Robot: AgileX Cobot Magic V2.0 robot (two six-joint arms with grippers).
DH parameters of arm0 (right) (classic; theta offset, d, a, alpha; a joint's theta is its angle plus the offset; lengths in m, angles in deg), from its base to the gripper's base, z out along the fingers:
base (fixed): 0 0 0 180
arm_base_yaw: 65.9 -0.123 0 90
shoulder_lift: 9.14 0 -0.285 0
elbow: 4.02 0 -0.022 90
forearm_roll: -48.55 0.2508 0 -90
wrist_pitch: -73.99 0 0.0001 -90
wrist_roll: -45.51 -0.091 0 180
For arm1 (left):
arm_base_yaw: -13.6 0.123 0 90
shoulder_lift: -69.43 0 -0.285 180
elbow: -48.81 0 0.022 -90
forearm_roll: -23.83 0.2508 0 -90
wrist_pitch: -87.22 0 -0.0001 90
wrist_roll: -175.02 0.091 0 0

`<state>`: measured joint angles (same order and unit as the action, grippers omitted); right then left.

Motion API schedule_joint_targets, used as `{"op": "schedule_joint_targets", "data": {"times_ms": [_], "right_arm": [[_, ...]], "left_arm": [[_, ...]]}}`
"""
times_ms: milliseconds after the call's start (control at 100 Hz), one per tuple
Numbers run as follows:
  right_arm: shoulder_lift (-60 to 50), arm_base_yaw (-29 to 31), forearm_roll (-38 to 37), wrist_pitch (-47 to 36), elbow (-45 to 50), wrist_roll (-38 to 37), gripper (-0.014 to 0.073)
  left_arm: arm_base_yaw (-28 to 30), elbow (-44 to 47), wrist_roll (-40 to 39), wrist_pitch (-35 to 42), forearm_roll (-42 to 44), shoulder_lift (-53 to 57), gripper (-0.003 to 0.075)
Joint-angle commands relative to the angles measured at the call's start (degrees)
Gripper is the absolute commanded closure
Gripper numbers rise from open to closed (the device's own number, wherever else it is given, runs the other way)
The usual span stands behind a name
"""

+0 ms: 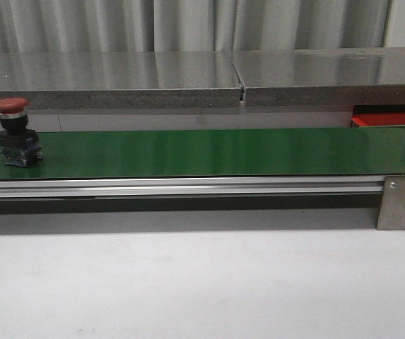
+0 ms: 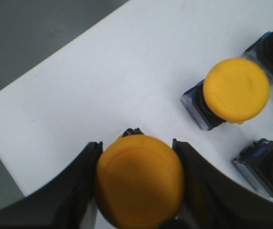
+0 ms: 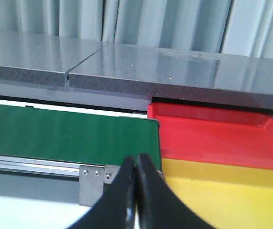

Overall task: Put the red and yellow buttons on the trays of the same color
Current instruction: 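Grasp a yellow push-button on the table with the left gripper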

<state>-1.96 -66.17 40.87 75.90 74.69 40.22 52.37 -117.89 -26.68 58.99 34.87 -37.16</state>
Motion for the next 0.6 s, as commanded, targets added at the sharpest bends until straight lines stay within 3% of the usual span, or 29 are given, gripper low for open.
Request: {"op": "schedule_joint_targets", "data": {"times_ms": [0,320,590], "right_arm": [[-0.8,-0.2,-0.7,-4.4,-0.5,0.2,0.0662],[-0.8,-0.2,-0.7,-4.4,-0.5,0.2,0.0662],[-0.8,-0.2,-0.7,-4.4,-0.5,0.2,0.0662]], "left_arm": [[-0.7,-1.8,-0.6,1.6,-0.6,6.2,0.0739],[-9.5,-1.8,0.4,1.8,-0.6,16.1,0.0739],[-20.4,-6.5,8.1,-1.7,-0.6,15.0,0.0739]]}}
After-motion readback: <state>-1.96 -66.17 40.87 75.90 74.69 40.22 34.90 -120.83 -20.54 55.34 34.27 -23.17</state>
